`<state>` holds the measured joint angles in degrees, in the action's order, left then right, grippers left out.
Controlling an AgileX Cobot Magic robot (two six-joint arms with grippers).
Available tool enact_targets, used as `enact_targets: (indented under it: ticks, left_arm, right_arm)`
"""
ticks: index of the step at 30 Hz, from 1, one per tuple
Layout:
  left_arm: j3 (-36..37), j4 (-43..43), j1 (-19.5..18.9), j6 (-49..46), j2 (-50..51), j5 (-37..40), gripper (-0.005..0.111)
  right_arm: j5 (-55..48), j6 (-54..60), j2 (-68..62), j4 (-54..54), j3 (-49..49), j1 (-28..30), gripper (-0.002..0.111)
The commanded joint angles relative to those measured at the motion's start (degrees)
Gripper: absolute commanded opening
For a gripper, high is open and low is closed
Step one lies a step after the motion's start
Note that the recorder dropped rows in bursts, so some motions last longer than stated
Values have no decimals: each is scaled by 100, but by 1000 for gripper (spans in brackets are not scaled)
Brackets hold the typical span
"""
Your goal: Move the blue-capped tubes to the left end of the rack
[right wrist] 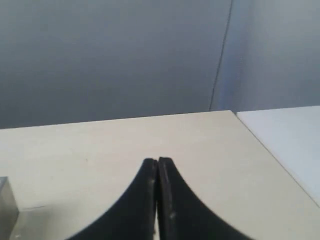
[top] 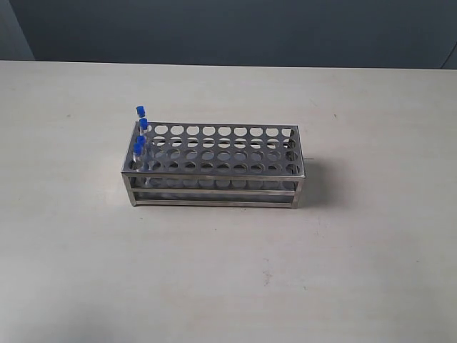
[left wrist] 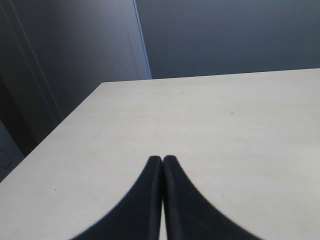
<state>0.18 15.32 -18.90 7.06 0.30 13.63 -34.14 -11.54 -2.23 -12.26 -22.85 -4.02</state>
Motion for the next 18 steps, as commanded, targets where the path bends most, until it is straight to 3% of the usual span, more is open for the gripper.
enact_targets:
  ticks: [1,18]
  left_arm:
    - [-18,14,15,22,-30,-28,1]
    - [-18,14,15,22,-30,-28,1]
  right_arm:
    - [130,-3,223,159,318,398,0]
    - [1452,-51,223,396,2285,402,0]
